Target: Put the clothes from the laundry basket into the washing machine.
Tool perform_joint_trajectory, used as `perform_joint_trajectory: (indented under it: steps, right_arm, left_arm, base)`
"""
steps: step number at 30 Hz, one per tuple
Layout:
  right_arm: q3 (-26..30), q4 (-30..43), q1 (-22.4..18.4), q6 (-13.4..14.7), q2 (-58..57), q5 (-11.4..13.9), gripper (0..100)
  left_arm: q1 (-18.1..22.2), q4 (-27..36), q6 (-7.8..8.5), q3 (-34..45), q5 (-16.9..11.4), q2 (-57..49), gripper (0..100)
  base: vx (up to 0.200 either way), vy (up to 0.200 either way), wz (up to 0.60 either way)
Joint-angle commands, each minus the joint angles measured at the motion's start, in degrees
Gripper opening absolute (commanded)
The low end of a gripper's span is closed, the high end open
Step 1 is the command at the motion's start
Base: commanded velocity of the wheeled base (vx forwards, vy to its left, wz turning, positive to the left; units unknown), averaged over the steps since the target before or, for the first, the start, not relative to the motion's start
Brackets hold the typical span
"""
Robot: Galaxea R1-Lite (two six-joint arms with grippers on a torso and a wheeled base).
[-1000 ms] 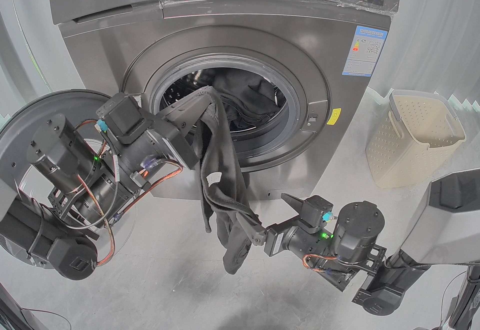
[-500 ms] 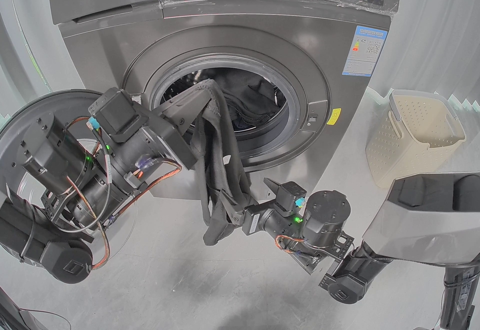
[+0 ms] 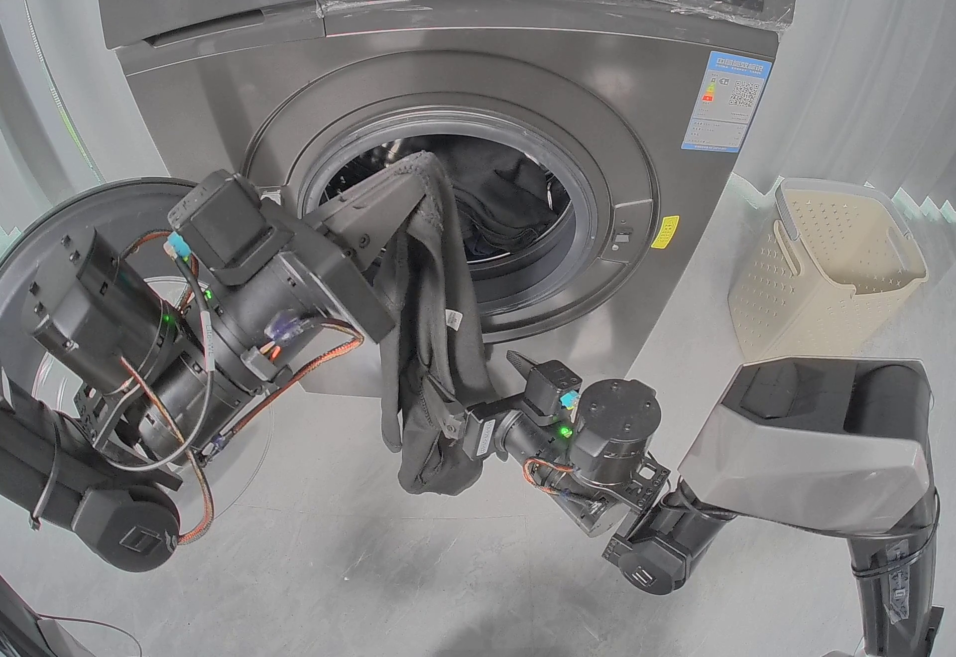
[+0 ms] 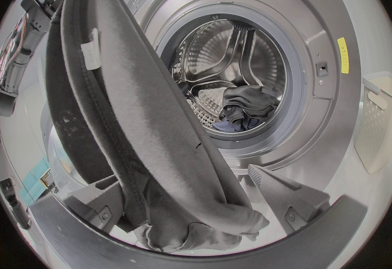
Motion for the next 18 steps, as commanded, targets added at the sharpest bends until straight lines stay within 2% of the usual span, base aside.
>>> perform_joint_trajectory:
  steps: [1,8,9,15,18]
  right_arm:
    - [-4.21,0.01,-1.14,-0.14,3.81,0.05,100]
    - [-7.46,-0.25,-1.32,-0.05,5.13,0.31,100]
    - [-7.64,-0.34,-1.23,0.04,5.04,0.31,0]
    - [-6.23,-0.34,-0.70,0.22,3.55,0.31,0]
    - [-0.96,-0.34,-0.79,0.22,0.21,0.22,0]
  left_arm:
    - [-0.14,-0.03,-0.13,-0.10,0.05,-0.26,0]
    - [-0.14,-0.03,-0.22,-0.10,-0.04,-0.79,0]
    - [-0.14,-0.03,-0.22,-0.10,-0.04,-0.70,0]
    - [1.00,0.06,-0.48,-0.18,0.14,0.09,0]
    - [4.70,0.06,-0.22,-0.18,-0.04,0.97,0]
  base:
    - [0.000,0.000,0.00]
    - [0.000,0.000,0.00]
    - [0.000,0.000,0.00]
    - [0.000,0.000,0.00]
    - [0.000,0.000,0.00]
